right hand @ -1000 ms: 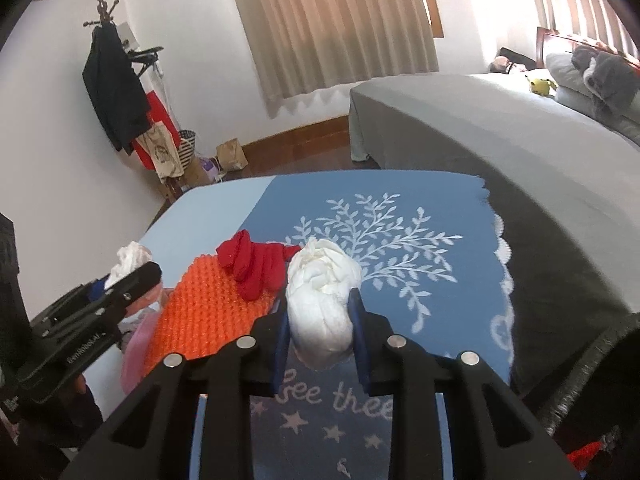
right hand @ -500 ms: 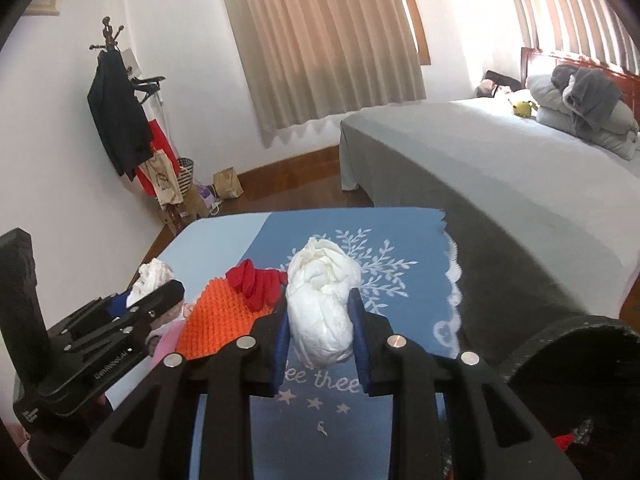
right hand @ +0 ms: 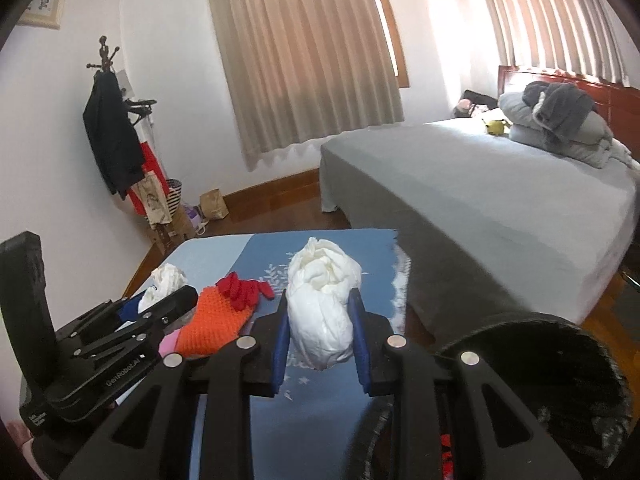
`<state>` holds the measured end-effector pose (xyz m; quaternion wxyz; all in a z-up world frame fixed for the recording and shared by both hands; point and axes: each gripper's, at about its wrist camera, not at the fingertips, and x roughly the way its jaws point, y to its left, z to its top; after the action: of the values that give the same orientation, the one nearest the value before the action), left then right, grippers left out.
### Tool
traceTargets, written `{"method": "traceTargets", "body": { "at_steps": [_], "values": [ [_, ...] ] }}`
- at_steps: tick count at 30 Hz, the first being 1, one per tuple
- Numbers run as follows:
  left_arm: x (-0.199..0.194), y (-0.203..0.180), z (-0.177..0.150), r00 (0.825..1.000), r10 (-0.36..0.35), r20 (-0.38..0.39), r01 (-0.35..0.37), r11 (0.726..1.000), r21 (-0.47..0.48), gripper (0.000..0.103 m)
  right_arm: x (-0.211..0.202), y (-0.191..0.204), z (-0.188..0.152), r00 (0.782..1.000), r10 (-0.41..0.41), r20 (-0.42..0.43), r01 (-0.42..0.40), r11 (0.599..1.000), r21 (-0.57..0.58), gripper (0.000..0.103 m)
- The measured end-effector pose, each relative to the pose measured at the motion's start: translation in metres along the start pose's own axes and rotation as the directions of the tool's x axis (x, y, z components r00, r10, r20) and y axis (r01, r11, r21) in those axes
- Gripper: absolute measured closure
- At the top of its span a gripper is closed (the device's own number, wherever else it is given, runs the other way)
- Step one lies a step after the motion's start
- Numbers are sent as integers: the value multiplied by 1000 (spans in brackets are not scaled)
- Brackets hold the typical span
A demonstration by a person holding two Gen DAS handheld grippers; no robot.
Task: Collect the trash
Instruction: 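Carry both white tissues over the bin, then open both grippers over the bin to drop the white tissues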
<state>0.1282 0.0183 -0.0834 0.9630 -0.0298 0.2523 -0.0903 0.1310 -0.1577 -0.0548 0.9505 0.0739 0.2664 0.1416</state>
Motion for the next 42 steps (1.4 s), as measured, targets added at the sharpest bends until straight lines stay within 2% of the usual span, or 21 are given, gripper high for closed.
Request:
{"method": "traceTargets", "body": {
  "at_steps": [11, 21, 38, 41, 42],
  "values": [
    [-15, -52, -5, 996, -92, 6, 91, 995, 51, 65, -47, -36, -14, 996, -90, 23, 90, 995, 31, 76],
    [-15, -102, -12, 982, -188, -16, 188, 977, 102, 65, -80, -71, -33, 984, -179, 22, 176, 981, 79, 76],
    [26, -187, -43, 931, -344, -126, 362, 916, 173, 65, -104, -137, -65, 950, -310, -36, 312, 938, 150, 76],
    [37, -195, -48, 919, -362, -155, 386, 906, 173, 61, -104, -149, -69, 945, -324, -49, 328, 931, 159, 76],
    [39, -196, -48, 917, -364, -161, 390, 905, 173, 57, -104, -151, -70, 943, -330, -53, 334, 929, 161, 75]
  ]
}}
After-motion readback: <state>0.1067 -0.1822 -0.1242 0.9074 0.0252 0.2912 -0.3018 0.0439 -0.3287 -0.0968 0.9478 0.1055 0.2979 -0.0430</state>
